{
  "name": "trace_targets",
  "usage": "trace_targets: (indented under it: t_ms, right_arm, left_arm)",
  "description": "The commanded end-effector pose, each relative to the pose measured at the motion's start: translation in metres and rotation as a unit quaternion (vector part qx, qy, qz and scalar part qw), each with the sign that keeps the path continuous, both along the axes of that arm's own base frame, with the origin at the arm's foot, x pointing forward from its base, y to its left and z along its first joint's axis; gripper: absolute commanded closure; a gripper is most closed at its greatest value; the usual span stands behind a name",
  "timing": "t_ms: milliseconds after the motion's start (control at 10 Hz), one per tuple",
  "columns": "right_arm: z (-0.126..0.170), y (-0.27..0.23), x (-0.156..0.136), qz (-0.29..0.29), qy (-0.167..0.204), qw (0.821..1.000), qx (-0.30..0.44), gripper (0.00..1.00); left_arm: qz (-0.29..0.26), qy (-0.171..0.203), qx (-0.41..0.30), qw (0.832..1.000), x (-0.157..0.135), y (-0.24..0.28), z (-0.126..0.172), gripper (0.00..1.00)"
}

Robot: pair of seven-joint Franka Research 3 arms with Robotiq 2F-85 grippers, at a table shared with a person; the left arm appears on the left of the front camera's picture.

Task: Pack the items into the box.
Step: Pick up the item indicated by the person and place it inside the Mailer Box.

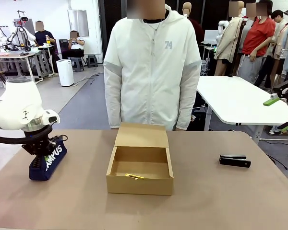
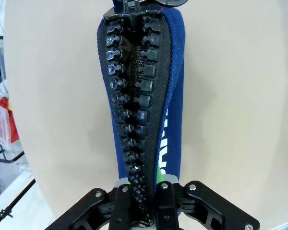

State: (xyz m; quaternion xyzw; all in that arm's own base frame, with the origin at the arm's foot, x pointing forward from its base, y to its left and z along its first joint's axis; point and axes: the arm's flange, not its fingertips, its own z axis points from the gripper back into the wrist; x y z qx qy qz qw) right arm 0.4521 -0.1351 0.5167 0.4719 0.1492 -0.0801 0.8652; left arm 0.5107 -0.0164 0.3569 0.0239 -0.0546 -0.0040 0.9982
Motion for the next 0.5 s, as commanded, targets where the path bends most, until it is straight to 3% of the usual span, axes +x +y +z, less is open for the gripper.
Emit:
trace_targets:
  t_ms: [0,200,400]
  right_arm:
    - [0.001,0.002,-0.001,-0.002,-0.001,1.000,-0.005,0.00]
    - [0.001,0.002,-0.001,-0.002,-0.001,1.000,-0.005,0.00]
    - [0.001,0.002,-0.001,-0.002,-0.001,1.000,-0.005,0.00]
  left_arm:
    - [0.011,-0.010,0.002,1.000,-0.008,0.007,0.004,1.00]
    - [0.026,-0.013,-0.020,0.999,-0.021,0.018,0.043,1.00]
    - [-0.003,0.005,-0.090,0.996,-0.061,0.036,0.119,1.00]
